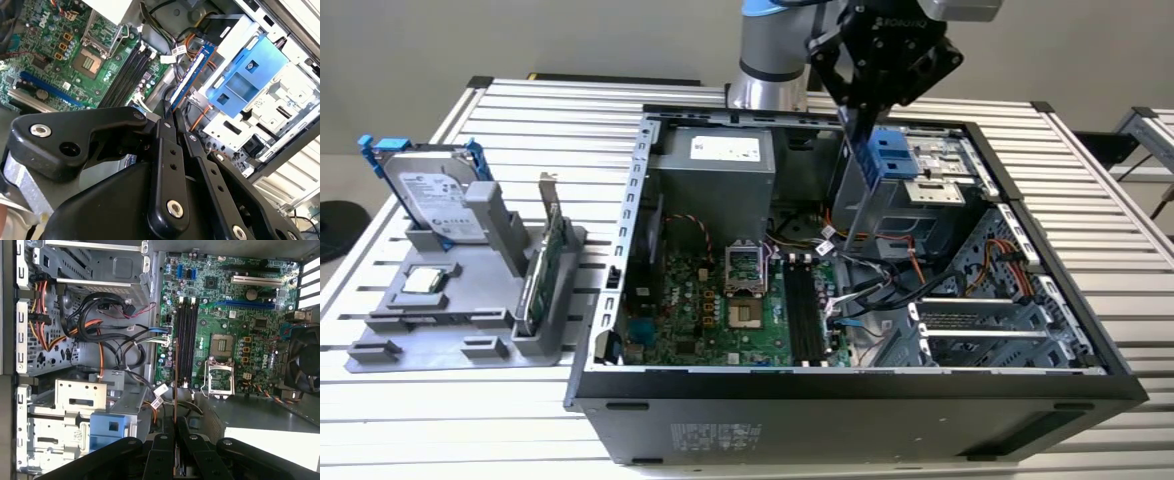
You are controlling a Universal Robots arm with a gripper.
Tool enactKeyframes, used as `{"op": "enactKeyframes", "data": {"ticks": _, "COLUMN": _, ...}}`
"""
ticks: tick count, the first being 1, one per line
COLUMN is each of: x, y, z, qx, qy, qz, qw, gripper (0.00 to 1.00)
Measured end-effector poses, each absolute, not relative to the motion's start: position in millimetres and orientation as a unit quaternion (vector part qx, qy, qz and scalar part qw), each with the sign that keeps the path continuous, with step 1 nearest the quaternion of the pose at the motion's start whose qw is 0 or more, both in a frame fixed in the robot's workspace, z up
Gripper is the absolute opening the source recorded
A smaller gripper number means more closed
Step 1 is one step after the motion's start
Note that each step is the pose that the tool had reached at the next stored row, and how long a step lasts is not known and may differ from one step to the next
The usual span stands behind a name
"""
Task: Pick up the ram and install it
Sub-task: 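Insert the ram into the slot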
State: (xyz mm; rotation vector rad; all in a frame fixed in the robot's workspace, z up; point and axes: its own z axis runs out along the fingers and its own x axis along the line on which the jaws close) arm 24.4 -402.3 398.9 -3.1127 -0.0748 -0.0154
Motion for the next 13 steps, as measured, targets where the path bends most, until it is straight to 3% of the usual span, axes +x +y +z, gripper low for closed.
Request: {"op": "enactKeyframes", "data": {"ticks": 13, "x": 24.4, "y": -402.3, "z": 391.6, "qx": -1.0, "qy": -0.024, "qz": -0.005, "qw": 0.014, "gripper": 0.0}}
